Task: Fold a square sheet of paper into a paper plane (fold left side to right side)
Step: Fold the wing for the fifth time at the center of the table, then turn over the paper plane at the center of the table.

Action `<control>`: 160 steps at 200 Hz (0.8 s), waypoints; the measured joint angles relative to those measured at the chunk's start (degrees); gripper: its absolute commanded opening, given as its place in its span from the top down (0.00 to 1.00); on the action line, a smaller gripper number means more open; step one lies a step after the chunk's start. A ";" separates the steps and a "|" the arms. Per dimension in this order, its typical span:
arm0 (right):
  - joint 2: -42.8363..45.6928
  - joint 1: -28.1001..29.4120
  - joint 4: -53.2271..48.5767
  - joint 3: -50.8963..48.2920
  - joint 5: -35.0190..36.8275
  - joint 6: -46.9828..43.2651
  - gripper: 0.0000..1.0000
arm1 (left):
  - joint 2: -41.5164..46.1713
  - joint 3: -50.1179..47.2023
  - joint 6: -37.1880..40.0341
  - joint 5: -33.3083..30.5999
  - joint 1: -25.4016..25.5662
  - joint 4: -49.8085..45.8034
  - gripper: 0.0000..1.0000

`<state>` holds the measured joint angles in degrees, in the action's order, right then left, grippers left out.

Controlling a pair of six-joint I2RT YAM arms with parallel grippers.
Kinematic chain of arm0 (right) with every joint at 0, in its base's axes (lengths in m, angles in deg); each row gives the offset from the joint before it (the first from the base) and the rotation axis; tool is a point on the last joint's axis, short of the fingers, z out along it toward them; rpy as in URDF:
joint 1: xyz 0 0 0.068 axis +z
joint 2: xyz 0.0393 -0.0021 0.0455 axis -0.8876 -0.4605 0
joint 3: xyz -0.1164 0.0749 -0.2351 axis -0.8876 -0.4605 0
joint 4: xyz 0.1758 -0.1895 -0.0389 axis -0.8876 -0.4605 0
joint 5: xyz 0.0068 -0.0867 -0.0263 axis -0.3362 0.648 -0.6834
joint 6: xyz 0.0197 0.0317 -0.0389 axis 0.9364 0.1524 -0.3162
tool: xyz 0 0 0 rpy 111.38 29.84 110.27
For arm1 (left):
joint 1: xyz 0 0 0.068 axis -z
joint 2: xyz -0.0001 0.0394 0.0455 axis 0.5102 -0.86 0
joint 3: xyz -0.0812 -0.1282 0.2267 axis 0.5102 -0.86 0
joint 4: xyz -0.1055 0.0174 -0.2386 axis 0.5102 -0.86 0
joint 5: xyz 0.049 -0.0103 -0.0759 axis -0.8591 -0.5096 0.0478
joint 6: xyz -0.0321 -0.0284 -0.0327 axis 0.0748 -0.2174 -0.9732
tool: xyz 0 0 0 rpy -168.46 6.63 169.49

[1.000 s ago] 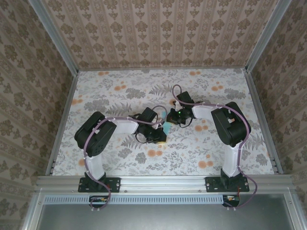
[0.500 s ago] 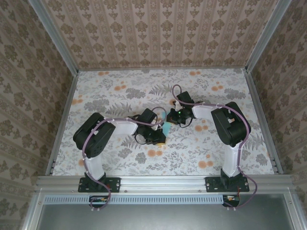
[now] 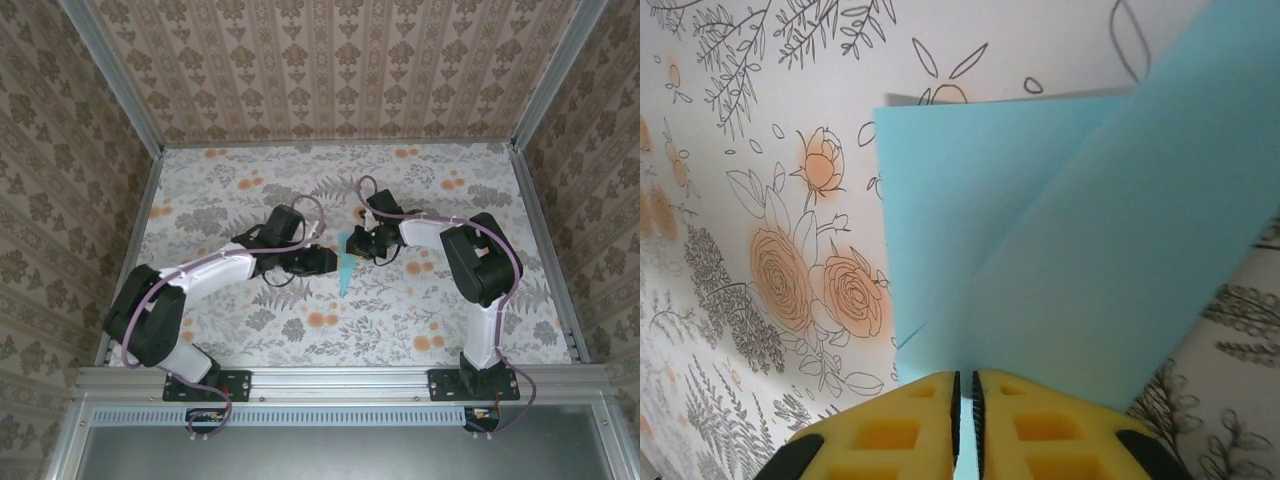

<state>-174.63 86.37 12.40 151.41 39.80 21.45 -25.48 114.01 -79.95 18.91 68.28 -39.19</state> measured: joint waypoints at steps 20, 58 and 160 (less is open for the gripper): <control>2.69 0.00 -2.19 0.00 2.32 -0.33 0.74 | 4.24 -1.40 1.22 -3.78 -2.93 -0.48 0.54; 10.95 0.07 -5.01 -0.02 7.13 -1.55 0.57 | 12.22 -3.39 3.74 -11.43 -7.37 -0.37 0.35; 17.79 12.31 -19.23 1.70 28.83 -2.40 0.31 | 21.09 -11.54 4.39 -18.88 -15.67 4.52 0.00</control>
<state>-156.84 98.67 -6.83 153.11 68.63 19.05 -4.39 102.47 -75.56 0.03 52.61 -34.66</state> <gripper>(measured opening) 0.690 0.992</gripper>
